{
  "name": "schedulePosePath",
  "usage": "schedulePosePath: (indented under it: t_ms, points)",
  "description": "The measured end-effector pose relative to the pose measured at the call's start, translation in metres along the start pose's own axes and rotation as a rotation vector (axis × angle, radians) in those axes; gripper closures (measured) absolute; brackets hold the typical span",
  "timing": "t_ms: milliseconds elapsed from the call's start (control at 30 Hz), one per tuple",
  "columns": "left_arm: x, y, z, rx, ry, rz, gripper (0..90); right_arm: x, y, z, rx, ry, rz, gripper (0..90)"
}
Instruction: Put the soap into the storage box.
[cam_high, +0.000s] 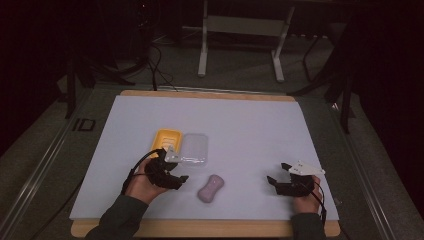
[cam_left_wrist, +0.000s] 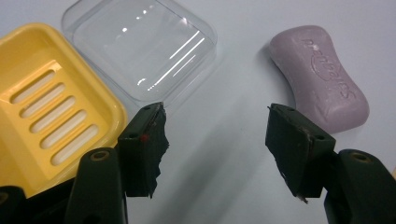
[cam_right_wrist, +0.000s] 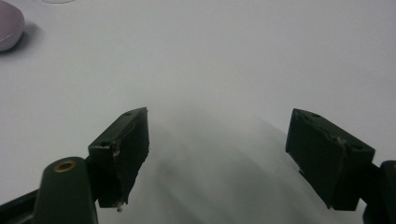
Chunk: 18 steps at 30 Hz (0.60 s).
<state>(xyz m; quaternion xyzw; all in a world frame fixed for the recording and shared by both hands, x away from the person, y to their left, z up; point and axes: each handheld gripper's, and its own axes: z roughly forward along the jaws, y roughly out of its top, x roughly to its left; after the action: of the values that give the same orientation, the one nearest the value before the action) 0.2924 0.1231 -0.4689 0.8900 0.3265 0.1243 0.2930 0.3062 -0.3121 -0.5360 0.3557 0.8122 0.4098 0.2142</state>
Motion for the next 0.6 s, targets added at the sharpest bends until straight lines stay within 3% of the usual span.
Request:
schedulePosePath:
  t_ms: [600]
  points:
    - [-0.006,0.016,0.006,0.033,-0.017,0.022,36.0,0.0,0.0,0.0,-0.002,0.0,0.0,21.1]
